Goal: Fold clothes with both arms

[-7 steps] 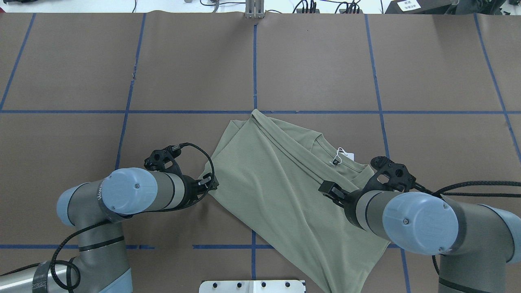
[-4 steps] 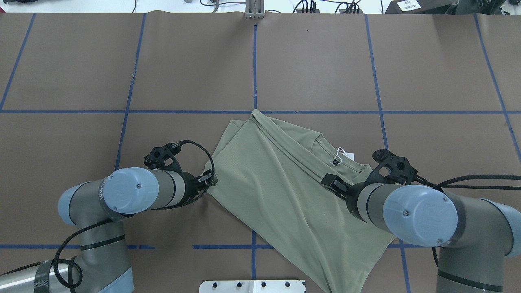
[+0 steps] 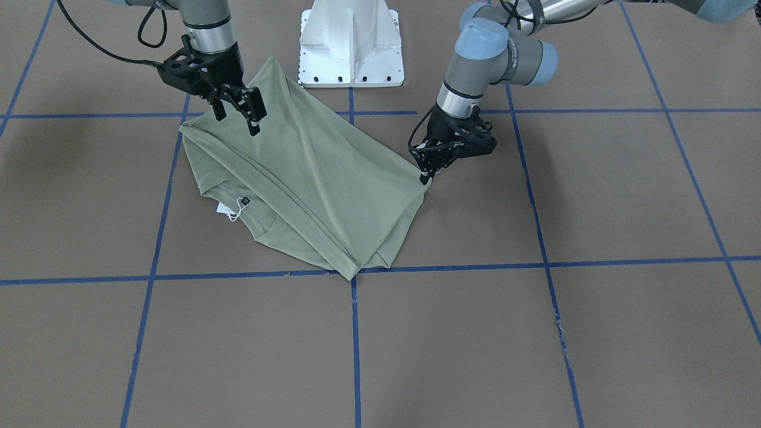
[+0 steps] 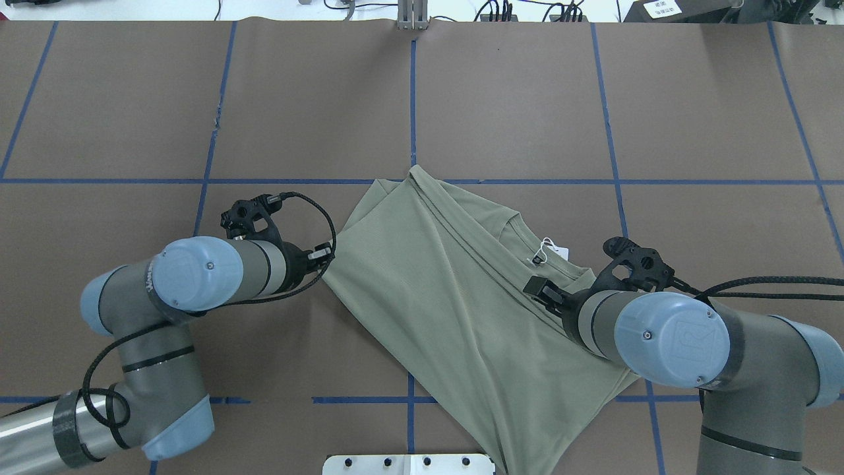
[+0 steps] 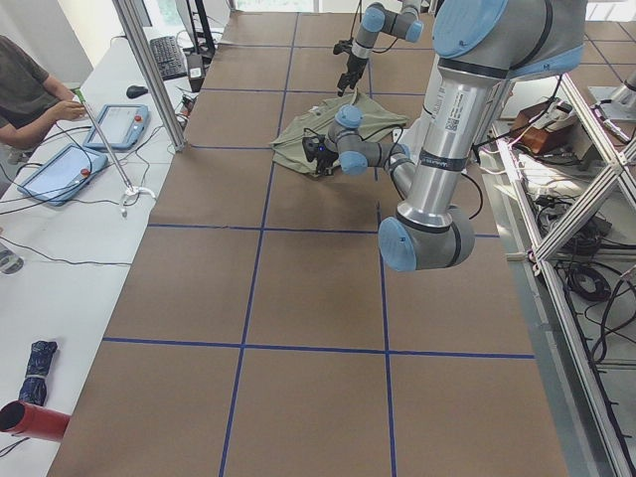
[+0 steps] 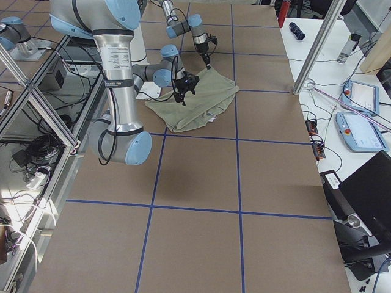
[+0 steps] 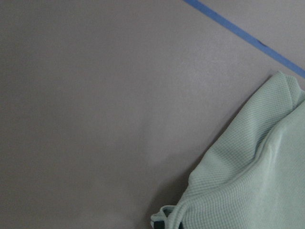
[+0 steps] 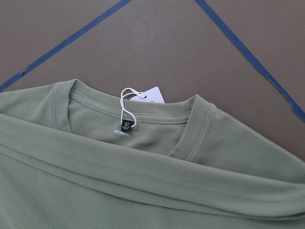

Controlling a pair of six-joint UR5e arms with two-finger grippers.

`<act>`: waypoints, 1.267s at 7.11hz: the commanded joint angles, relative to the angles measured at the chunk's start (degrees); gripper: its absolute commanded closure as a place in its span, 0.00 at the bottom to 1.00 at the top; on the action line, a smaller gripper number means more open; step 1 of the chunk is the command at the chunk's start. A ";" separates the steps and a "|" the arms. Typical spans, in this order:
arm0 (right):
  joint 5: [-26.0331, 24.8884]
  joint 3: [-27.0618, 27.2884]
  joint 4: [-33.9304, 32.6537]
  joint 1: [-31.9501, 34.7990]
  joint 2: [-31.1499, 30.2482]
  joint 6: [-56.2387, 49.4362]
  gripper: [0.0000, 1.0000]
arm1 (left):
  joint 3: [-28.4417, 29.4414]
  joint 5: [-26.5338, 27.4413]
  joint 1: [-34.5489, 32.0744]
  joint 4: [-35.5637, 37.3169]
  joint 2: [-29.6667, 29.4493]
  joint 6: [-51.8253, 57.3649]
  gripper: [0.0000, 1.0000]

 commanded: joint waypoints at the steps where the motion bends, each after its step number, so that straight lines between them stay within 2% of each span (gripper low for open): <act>1: 0.37 0.04 0.00 0.62 0.70 0.00 0.00 | 10.96 -0.21 -9.64 -3.98 -8.01 5.19 1.00; 2: 0.54 0.13 0.00 0.89 0.70 0.00 0.00 | 24.53 -0.73 -13.60 -14.03 -15.21 4.85 1.00; 3: 0.63 0.13 0.00 1.24 1.05 0.00 0.00 | 40.76 -0.82 -15.99 -24.48 -23.46 4.58 1.00; 4: 0.55 0.13 0.00 1.41 2.18 0.00 0.00 | 50.67 -2.57 -18.45 -27.98 -30.07 4.58 1.00; 5: 0.55 -0.56 0.00 1.33 2.63 0.00 0.00 | 51.21 -3.63 -19.61 -28.62 -30.22 5.02 0.96; 6: 0.37 -0.74 0.00 1.07 2.89 -0.09 0.00 | 49.04 -5.81 -19.97 -28.02 -29.87 5.37 0.47; 7: -0.15 -3.36 0.00 1.06 6.90 -0.18 0.00 | 36.92 -10.62 -20.15 -26.71 -21.17 5.46 0.42; 8: 0.71 -6.60 -0.08 1.15 10.16 -0.70 0.00 | 24.88 -13.89 -20.06 -26.61 -12.03 5.37 0.42; 9: 0.98 -8.38 -0.08 0.72 11.93 -8.36 0.00 | 17.88 -15.31 -19.71 -26.09 -7.68 5.02 0.42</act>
